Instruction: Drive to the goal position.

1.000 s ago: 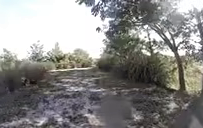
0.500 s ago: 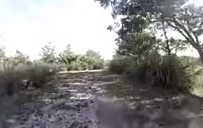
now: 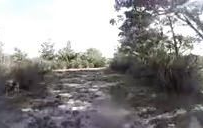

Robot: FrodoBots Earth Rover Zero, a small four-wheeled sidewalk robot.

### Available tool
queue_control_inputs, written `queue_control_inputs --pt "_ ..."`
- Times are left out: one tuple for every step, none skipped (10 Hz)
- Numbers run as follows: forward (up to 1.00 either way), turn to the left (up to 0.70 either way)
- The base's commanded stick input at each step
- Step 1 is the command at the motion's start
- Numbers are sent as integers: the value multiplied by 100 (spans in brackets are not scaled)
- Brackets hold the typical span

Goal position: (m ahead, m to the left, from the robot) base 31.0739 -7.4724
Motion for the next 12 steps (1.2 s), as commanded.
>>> queue_control_inputs --pt "85 0" --pt "85 0" --pt "85 0" --pt "85 0" --pt "85 0" --pt "85 0" --pt "85 17" --pt "85 34" --pt "85 34" --pt "85 34" --pt "85 34" --pt "85 0"
